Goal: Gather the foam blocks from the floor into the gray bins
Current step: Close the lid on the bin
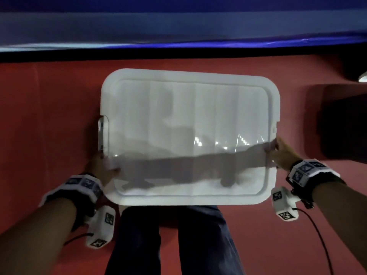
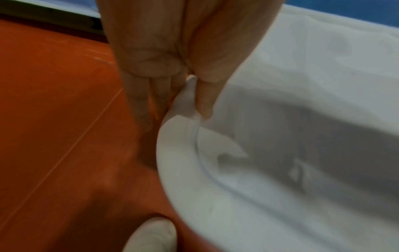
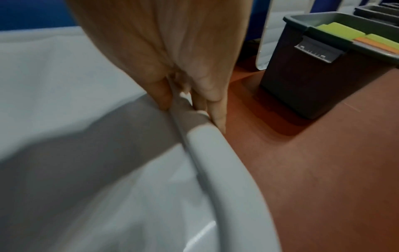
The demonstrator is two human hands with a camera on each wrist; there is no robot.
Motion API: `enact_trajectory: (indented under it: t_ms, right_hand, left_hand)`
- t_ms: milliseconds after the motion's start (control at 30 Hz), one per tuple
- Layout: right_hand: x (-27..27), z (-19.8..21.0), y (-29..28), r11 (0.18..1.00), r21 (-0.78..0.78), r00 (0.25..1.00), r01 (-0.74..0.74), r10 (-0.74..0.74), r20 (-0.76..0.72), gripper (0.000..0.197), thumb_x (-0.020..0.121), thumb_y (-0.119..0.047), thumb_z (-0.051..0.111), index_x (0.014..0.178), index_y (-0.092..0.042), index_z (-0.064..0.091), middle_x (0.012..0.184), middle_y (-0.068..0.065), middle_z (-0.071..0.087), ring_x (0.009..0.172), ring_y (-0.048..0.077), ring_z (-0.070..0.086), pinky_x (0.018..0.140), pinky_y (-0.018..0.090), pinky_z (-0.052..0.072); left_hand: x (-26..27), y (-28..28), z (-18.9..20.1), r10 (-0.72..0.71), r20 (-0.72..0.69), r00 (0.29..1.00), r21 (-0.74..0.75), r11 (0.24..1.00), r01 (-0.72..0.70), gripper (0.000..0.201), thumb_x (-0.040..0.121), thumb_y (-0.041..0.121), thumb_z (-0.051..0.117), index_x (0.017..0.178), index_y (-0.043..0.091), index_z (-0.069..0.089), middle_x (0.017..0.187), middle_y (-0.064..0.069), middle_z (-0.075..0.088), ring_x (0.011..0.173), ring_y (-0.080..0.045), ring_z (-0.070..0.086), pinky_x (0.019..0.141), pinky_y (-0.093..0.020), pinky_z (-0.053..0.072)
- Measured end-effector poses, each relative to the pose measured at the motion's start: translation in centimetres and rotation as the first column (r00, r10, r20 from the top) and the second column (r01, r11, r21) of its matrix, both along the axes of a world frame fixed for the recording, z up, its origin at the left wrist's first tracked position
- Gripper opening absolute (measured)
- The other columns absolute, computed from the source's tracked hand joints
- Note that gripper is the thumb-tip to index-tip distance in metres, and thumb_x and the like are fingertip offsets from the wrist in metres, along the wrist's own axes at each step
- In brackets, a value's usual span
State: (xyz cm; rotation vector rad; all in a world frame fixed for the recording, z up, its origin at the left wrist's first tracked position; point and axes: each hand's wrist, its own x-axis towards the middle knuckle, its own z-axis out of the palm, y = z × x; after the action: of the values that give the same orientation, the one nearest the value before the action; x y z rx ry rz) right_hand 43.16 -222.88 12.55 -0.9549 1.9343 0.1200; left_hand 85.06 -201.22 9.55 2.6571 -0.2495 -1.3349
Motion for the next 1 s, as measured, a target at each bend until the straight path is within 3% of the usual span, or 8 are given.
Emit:
enact_trajectory:
  t_ms: [133,233,300,533,700,833,933,1000]
  right_hand:
    - [-0.6,0.1,-1.0,0.977,0.009,0.975,0.213,-0.213,0.062,0.03,0.097,-0.045,0.033,0.105,-0.028,0.057,0.108,-0.009,0.052,0.105,0.016,0.047,0.09,0.04,0.037]
    - [-0.8,-2.2,0.1,0.994,-0.014,0.992,0.113,-0.113,-0.06,0.059,0.083,-0.078,0.018,0.084,-0.03,0.053,0.085,0.001,0.052,0.077,0.013,0.048,0.074,0.03,0.037]
    - [-0.8,-3.2,0.8,0.997,-0.066,0.991,0.032,-0.04,-0.13,0.065,0.094,-0.063,0.014,0.122,-0.019,0.053,0.123,0.01,0.055,0.111,0.022,0.052,0.099,0.033,0.035]
    - [-1.7,-3.8,0.8,0.995,-0.097,0.982,0.038,-0.055,-0.182,0.098,0.084,-0.079,0.011,0.14,-0.005,0.041,0.145,0.022,0.04,0.135,0.032,0.037,0.117,0.037,0.02]
    - [-1.8,-3.5,1.1,0.974,-0.18,0.977,0.136,-0.163,-0.14,0.087,0.051,-0.1,0.031,0.086,-0.025,0.059,0.076,0.003,0.055,0.083,0.024,0.051,0.071,0.033,0.04]
    - [-0.6,-1.9,0.7,0.958,-0.253,0.974,0.134,-0.174,-0.142,0.045,0.09,-0.059,0.044,0.075,-0.019,0.057,0.072,0.005,0.054,0.078,0.024,0.051,0.064,0.031,0.038]
    - [0.2,-1.5,1.1,0.974,-0.226,0.983,0.017,-0.057,-0.173,0.046,0.097,-0.046,0.042,0.125,-0.01,0.053,0.113,0.016,0.057,0.111,0.03,0.052,0.092,0.036,0.037]
    - [0.6,-1.3,1.5,0.974,-0.227,0.985,-0.025,-0.014,-0.17,0.047,0.097,-0.036,0.048,0.13,-0.003,0.042,0.103,0.015,0.053,0.115,0.037,0.051,0.087,0.035,0.036]
  left_hand:
    - [3.9,-3.5,-0.5,0.124,-0.046,0.991,-0.232,0.964,-0.131,0.055,0.078,0.035,0.067,0.106,-0.011,0.056,0.076,-0.02,0.054,0.05,-0.009,0.058,0.058,-0.031,0.045]
    - [5.5,-4.0,-2.8,-0.008,0.017,1.0,-0.232,0.973,0.012,0.071,0.085,0.061,0.049,0.129,0.004,0.048,0.116,-0.037,0.054,0.106,-0.042,0.059,0.098,-0.048,0.044]
    - [5.5,-3.3,-3.5,-0.101,0.02,0.995,-0.214,0.971,0.103,0.094,0.077,0.079,0.035,0.13,0.001,0.045,0.128,-0.04,0.045,0.116,-0.053,0.046,0.108,-0.054,0.032]
    - [4.1,-3.1,-2.5,-0.27,0.316,0.909,-0.298,0.882,0.366,0.057,0.099,0.047,0.031,0.147,0.015,0.032,0.153,-0.011,0.029,0.141,-0.031,0.023,0.119,-0.039,0.007]
    - [4.4,-2.9,-2.7,0.018,0.171,0.985,-0.299,0.954,0.034,0.075,0.071,0.078,0.045,0.106,0.013,0.06,0.104,-0.016,0.062,0.097,-0.029,0.06,0.094,-0.049,0.042]
    - [3.1,-4.4,-0.8,0.003,0.156,0.988,-0.335,0.941,0.05,0.05,0.072,0.055,0.046,0.057,0.008,0.04,0.056,-0.015,0.04,0.052,-0.027,0.042,0.065,-0.037,0.034]
    - [2.0,-4.6,-0.3,-0.069,0.181,0.981,-0.31,0.943,0.124,0.072,0.076,0.055,0.06,0.11,-0.009,0.056,0.111,-0.033,0.057,0.103,-0.046,0.054,0.094,-0.047,0.04]
    - [1.2,-4.5,0.1,-0.092,0.24,0.966,-0.205,0.968,0.143,0.062,0.086,0.03,0.065,0.128,-0.01,0.044,0.128,-0.032,0.049,0.117,-0.045,0.047,0.099,-0.044,0.033]
